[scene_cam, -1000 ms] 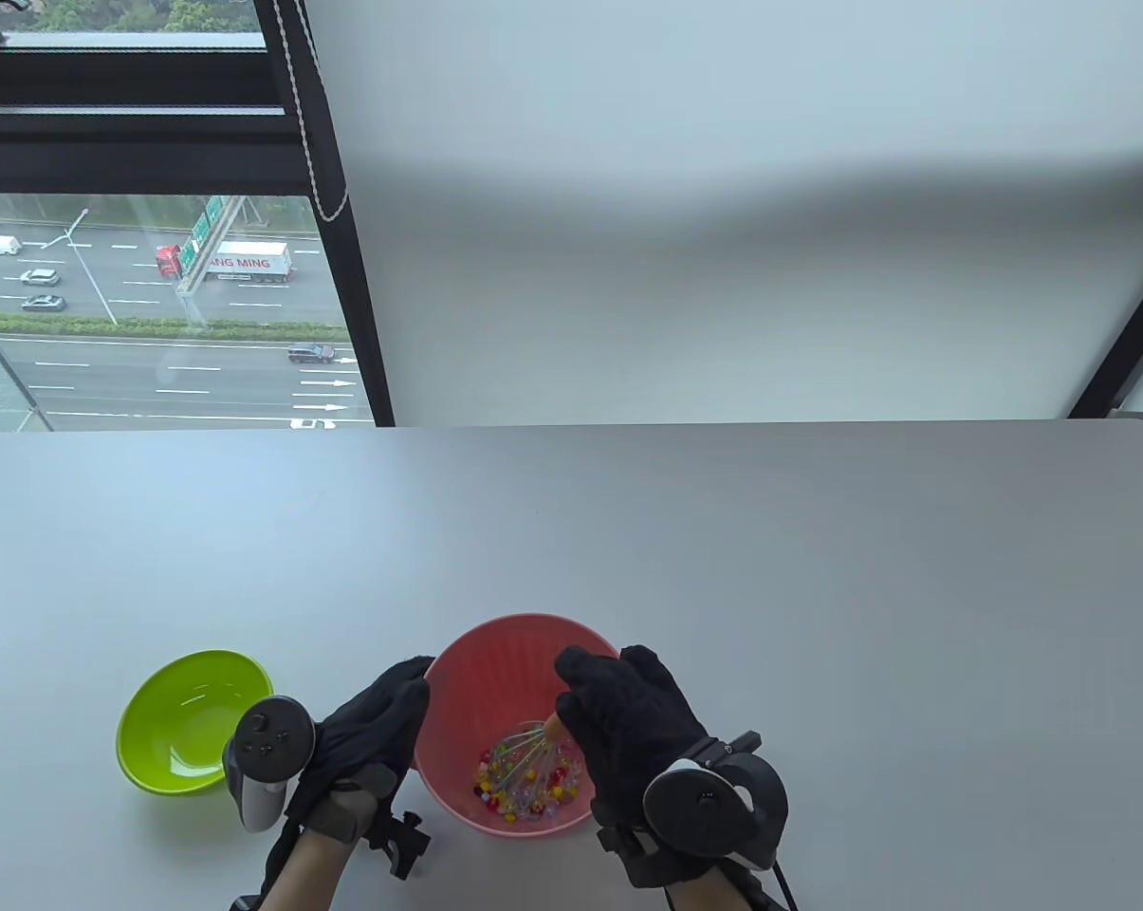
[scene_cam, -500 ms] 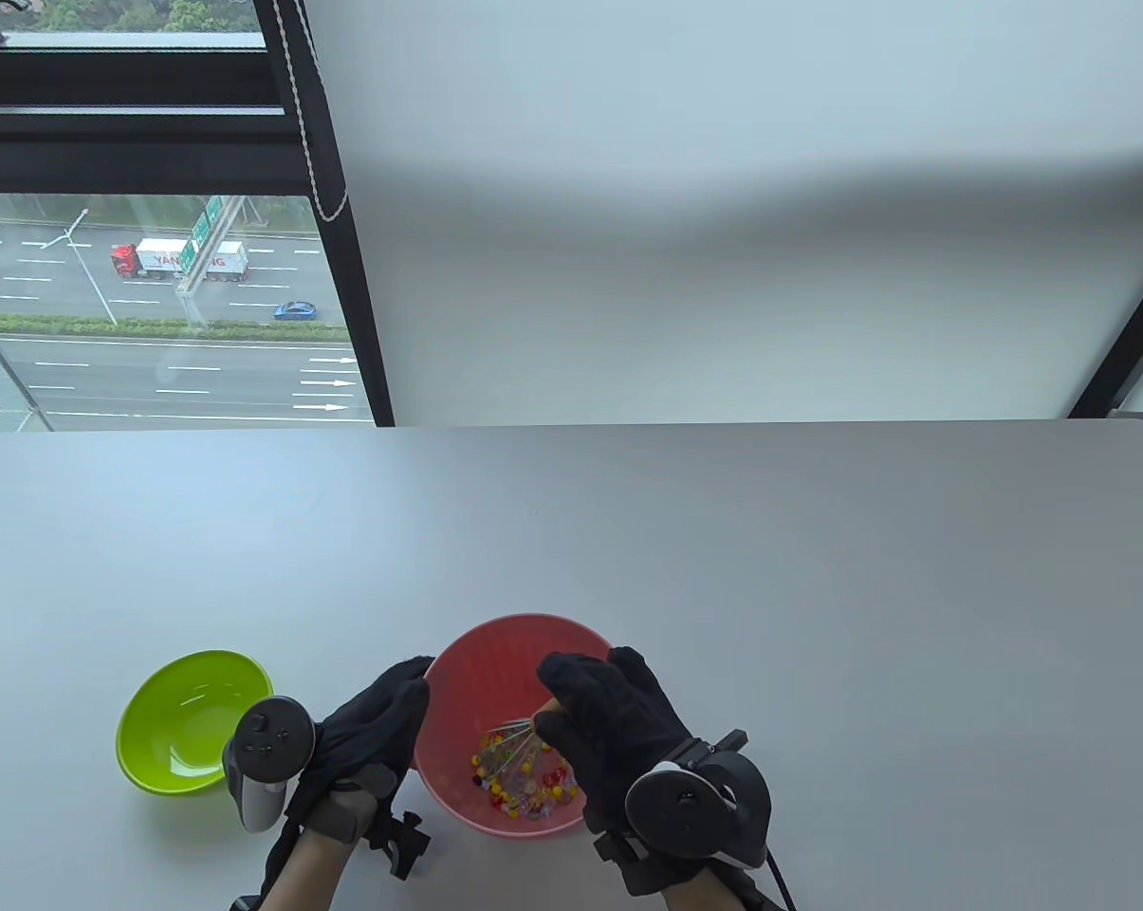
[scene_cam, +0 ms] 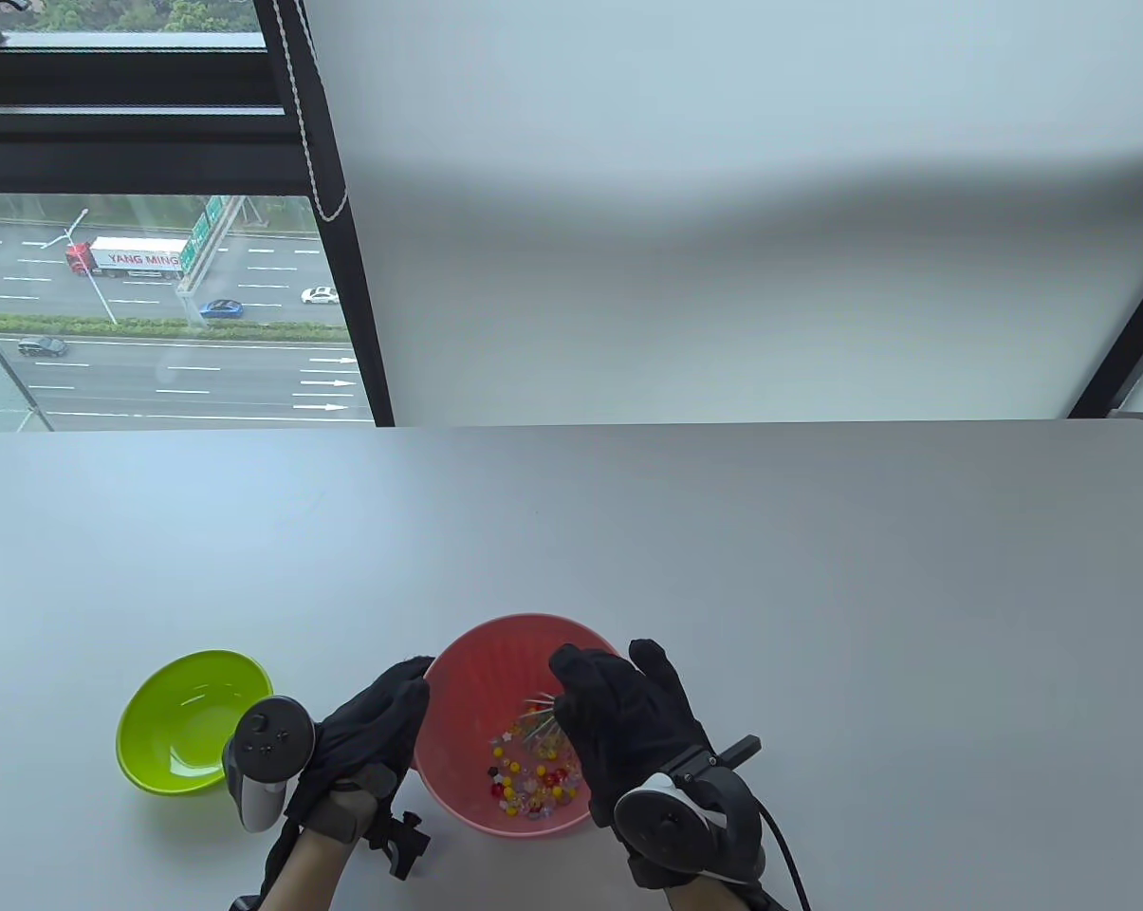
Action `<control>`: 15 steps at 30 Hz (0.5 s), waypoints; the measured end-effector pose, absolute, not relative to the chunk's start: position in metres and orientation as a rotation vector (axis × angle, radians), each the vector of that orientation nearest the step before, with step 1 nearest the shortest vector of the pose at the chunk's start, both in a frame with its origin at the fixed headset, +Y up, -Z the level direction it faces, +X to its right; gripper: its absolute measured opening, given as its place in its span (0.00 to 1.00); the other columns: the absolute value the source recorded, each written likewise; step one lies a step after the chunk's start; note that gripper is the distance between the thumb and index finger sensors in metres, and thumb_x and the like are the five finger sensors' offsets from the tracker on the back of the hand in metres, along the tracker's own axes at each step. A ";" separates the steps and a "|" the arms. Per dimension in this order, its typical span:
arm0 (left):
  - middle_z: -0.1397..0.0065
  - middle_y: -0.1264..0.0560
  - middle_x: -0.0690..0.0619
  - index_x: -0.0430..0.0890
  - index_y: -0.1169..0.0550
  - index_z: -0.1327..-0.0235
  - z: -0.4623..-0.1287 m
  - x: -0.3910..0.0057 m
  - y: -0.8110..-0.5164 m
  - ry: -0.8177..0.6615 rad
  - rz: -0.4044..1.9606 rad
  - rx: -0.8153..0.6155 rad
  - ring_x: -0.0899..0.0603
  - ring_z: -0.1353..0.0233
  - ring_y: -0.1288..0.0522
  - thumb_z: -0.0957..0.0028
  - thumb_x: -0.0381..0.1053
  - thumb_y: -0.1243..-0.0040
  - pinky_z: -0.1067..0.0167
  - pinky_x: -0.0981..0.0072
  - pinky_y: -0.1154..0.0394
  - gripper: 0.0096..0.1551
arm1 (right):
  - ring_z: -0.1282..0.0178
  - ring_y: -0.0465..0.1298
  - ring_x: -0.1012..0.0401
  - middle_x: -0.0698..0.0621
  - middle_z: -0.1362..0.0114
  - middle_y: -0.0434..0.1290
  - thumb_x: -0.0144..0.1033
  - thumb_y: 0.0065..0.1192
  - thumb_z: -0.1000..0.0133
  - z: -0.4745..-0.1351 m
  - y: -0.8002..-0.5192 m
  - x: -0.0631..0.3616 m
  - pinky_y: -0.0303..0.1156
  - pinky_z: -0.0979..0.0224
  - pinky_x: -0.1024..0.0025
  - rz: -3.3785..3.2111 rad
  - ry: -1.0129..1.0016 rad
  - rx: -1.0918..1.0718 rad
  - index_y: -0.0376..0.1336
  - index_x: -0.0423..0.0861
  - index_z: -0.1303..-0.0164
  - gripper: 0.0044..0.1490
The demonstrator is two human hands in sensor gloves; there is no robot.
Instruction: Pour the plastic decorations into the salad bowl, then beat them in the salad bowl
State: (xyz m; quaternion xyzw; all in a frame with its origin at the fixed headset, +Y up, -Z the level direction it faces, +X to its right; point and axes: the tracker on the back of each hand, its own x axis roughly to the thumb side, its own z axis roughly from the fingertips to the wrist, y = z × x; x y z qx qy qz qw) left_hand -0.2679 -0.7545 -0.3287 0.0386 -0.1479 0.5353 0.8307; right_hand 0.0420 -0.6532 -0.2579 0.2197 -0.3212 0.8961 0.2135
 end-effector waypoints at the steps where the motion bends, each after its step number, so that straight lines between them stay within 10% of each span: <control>1: 0.63 0.19 0.50 0.38 0.25 0.34 -0.329 -0.268 -0.754 -0.314 1.136 0.082 0.38 0.47 0.22 0.39 0.66 0.54 0.29 0.38 0.38 0.38 | 0.44 0.82 0.58 0.55 0.28 0.69 0.46 0.59 0.37 -0.258 -0.653 0.043 0.59 0.17 0.50 2.484 -0.897 0.605 0.52 0.57 0.20 0.35; 15: 0.63 0.19 0.51 0.38 0.25 0.34 -0.329 -0.268 -0.754 -0.314 1.134 0.082 0.38 0.47 0.22 0.39 0.66 0.54 0.29 0.38 0.38 0.38 | 0.49 0.82 0.58 0.54 0.31 0.71 0.47 0.55 0.35 -0.262 -0.654 0.049 0.60 0.18 0.49 2.350 -0.766 0.579 0.54 0.55 0.20 0.32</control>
